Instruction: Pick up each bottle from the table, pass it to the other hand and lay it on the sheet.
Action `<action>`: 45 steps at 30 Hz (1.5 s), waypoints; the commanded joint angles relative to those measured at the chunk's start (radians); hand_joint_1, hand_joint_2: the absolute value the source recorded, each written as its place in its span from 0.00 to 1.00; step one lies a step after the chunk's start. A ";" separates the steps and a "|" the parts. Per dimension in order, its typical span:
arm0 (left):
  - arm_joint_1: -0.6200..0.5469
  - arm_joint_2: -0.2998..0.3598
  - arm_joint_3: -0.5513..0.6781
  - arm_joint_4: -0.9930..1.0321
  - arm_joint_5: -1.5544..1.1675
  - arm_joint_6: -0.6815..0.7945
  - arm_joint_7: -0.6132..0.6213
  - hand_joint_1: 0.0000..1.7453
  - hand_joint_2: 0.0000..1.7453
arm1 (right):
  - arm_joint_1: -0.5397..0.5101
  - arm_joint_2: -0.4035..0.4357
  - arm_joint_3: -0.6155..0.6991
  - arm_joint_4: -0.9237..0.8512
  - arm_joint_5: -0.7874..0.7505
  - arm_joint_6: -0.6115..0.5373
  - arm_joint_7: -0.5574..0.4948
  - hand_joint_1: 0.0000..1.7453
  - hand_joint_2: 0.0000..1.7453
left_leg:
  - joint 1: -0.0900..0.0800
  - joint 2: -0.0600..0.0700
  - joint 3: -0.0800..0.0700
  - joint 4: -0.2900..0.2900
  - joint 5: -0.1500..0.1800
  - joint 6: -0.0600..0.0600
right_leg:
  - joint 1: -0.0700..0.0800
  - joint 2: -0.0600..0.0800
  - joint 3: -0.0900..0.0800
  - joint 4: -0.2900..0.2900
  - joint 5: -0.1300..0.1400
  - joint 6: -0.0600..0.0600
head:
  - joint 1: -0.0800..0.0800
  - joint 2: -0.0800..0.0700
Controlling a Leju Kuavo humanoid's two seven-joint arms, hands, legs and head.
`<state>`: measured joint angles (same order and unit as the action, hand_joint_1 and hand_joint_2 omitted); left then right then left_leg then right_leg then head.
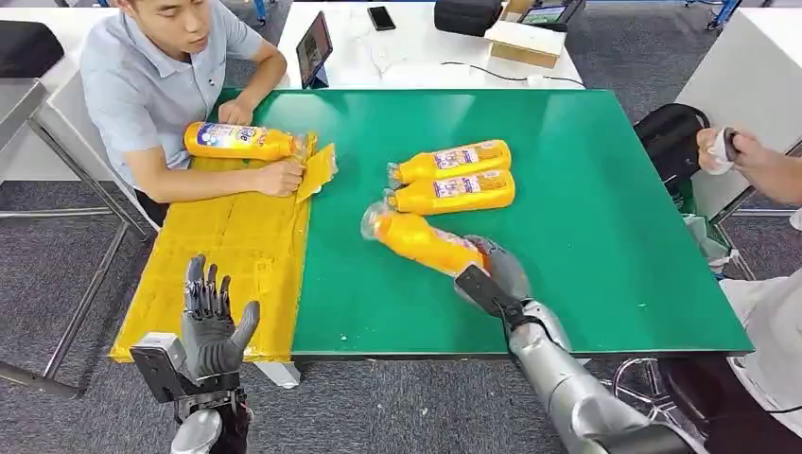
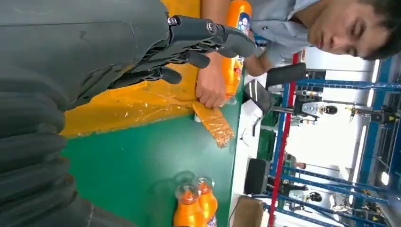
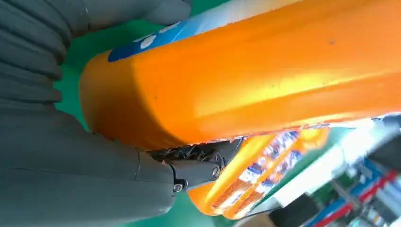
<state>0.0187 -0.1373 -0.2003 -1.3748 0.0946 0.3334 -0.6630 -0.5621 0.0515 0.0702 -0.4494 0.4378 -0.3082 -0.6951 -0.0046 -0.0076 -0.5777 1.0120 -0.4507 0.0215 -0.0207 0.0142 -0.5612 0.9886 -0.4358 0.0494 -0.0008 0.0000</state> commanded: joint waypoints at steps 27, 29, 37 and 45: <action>-0.169 0.016 -0.275 0.279 -0.231 -0.017 -0.010 0.00 1.00 | 0.088 0.138 0.446 -0.430 -0.368 0.043 -0.003 1.00 1.00 | 0.000 -0.001 -0.008 0.000 0.000 -0.001 | 0.001 -0.002 -0.008 0.000 0.000 -0.002 | 0.000 0.000; -0.199 0.001 -0.281 0.282 -0.213 -0.015 -0.027 0.00 1.00 | 0.061 0.163 0.485 -0.363 -0.365 0.061 -0.003 1.00 1.00 | 0.001 0.000 -0.009 0.001 0.000 -0.002 | 0.001 -0.002 -0.008 0.000 0.000 -0.003 | 0.001 0.000; -0.188 -0.003 -0.306 0.207 -0.220 0.067 -0.035 0.00 1.00 | 0.036 0.250 0.597 -0.170 -0.344 0.134 -0.003 1.00 1.00 | 0.001 0.001 -0.007 -0.001 0.000 -0.001 | 0.001 0.000 -0.007 -0.001 0.000 -0.002 | 0.000 0.000; -0.199 -0.010 -0.306 0.146 -0.204 0.176 -0.035 0.00 1.00 | 0.081 0.263 0.674 -0.142 -0.323 0.110 -0.003 1.00 1.00 | 0.002 -0.003 -0.008 0.000 0.000 -0.002 | 0.002 -0.004 -0.007 -0.001 -0.001 -0.002 | 0.001 0.000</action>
<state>-0.1288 -0.1514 -0.4658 -1.2047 -0.1278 0.4914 -0.6996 -0.4704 0.2972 0.6207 -0.7309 0.1003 -0.1877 -0.6996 -0.0045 -0.0087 -0.5880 1.0119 -0.4503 0.0213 -0.0209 0.0132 -0.5716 0.9889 -0.4359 0.0493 0.0000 0.0000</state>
